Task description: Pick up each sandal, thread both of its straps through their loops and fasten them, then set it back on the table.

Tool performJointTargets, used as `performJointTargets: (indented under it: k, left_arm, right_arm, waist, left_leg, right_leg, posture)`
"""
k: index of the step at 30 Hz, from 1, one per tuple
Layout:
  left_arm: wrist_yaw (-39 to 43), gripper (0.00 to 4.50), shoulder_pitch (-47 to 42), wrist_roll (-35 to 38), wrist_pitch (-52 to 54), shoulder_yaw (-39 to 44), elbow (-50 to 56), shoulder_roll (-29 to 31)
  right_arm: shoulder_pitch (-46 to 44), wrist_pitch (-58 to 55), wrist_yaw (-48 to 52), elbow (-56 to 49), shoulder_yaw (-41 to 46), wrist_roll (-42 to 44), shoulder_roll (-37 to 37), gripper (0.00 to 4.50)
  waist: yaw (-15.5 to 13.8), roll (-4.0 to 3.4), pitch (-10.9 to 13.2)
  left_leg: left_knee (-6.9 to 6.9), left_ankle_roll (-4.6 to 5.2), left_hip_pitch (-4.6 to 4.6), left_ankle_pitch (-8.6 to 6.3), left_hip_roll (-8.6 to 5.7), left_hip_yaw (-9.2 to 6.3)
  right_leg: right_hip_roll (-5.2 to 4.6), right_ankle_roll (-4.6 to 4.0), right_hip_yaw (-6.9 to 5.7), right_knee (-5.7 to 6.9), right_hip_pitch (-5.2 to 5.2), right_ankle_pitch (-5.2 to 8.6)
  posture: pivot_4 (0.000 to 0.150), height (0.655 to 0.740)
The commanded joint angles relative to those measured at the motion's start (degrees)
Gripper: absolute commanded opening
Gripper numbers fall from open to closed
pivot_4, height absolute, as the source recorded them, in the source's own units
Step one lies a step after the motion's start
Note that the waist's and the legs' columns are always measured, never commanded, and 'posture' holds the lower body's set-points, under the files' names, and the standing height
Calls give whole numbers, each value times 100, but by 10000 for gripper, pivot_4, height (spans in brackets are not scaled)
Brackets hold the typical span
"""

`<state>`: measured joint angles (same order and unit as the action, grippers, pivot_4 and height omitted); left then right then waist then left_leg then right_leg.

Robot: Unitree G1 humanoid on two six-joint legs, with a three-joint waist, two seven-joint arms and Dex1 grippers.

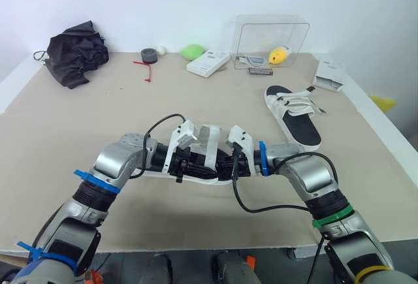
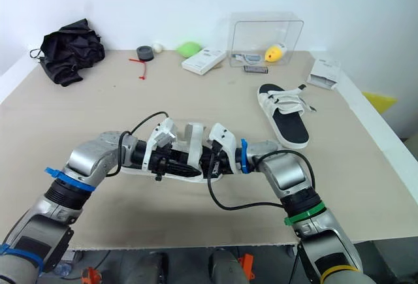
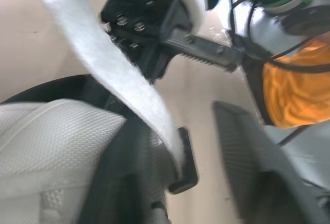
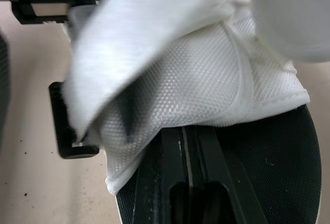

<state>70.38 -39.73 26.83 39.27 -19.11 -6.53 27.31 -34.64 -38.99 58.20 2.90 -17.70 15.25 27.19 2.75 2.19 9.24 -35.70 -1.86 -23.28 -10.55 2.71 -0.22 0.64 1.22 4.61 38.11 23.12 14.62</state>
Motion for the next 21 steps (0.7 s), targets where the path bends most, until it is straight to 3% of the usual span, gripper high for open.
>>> performJointTargets:
  k: [1,3,7,11,17,21]
  left_arm:
    - [-93,36777,8,-178,250,-56,-128,35]
    - [-5,44722,-6,35,632,-15,-8,79]
    - [-559,44722,-433,955,2329,860,-341,-343]
    - [-1374,44722,-953,1395,3457,1822,-1009,-857]
    - [-2149,44722,-1245,1449,3859,2388,-1439,-1242]
    - [-2269,33560,-1273,1451,3780,2456,-1495,-1288]
  right_arm:
    - [124,-154,-89,184,-177,-192,45,0]
    - [124,-156,-92,187,-181,-189,46,0]
    - [125,-144,-98,200,-189,-188,43,0]
    - [125,-136,-99,212,-194,-197,26,0]
    - [112,-125,-89,238,-181,-218,5,0]
    - [123,-140,-90,223,-164,-222,12,0]
  waist:
    - [-5,0,0]
    - [-5,0,0]
    - [-3,0,0]
    - [6,3,3]
    - [12,2,3]
    - [6,2,3]
  left_leg:
    - [-1,4,0,3,-3,0]
    - [-6,15,1,9,-6,0]
    - [-10,18,-2,11,-7,-1]
    - [-9,20,-10,13,-6,-5]
    - [19,17,-10,11,-14,-18]
    - [16,15,-8,12,-17,-19]
  right_leg:
    - [-1,0,3,0,-1,0]
    - [-3,1,9,-2,7,0]
    - [-3,1,11,-4,10,0]
    - [6,9,6,-2,3,-5]
    - [10,42,7,-2,3,-26]
    - [7,42,8,-2,-2,-27]
  posture:
    - [1500,7400]
    - [1500,7400]
    - [1500,7400]
    - [1500,7400]
    - [1500,7400]
    - [1500,7400]
